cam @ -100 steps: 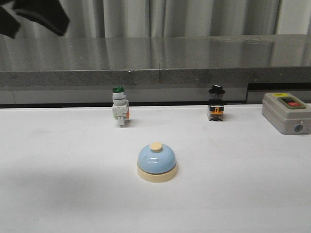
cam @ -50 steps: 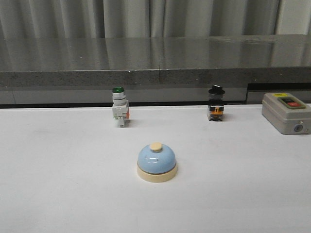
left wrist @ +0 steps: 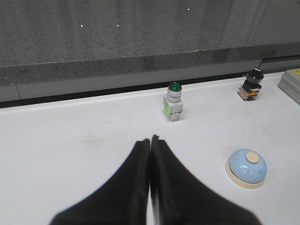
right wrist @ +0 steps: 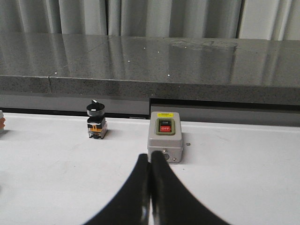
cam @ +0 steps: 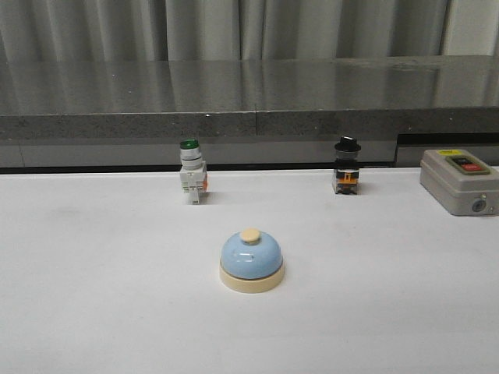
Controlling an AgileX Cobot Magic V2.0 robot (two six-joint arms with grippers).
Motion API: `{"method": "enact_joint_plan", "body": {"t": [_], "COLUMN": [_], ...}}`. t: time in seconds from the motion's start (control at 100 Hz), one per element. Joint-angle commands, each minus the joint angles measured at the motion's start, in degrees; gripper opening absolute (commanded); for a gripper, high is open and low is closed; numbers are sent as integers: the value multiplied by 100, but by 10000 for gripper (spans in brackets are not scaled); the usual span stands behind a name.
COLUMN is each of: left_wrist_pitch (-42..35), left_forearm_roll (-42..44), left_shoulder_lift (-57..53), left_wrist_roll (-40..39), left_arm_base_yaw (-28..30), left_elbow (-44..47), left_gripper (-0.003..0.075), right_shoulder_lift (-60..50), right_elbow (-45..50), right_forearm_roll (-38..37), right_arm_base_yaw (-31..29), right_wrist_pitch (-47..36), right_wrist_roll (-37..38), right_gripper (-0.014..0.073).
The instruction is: Place and press bell with both arms
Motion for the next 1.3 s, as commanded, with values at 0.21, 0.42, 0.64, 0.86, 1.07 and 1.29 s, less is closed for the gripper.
{"method": "enact_joint_plan", "body": {"t": [0.21, 0.42, 0.64, 0.86, 1.07, 1.29], "left_wrist_pitch": [-450, -650, -818, -953, -1266, -1266], "left_forearm_roll": [-56, 164, 740, 859, 872, 872], "left_shoulder_lift": [9, 9, -275, -1167, -2307, -3402], "left_wrist_roll": [-47, -47, -47, -47, -47, -47], "left_arm_base_yaw": [23, 33, 219, 960, 1273, 1369], "left_elbow": [-158, -158, -103, 614, 1715, 2606], "left_gripper": [-19, -20, -19, -19, -19, -19], "right_shoulder_lift": [-105, -105, -105, -105, -105, -105], "right_elbow": [-87, -87, -87, -87, -87, -87], "right_forearm_roll": [21, 21, 21, 21, 21, 21], "right_arm_base_yaw": [-38, -38, -38, -38, -38, -38], "right_wrist_pitch": [-498, -498, -498, -498, -498, -498], "right_wrist_roll": [-53, -53, -53, -53, -53, -53], "right_gripper": [-60, -60, -60, -60, -60, -60]}}
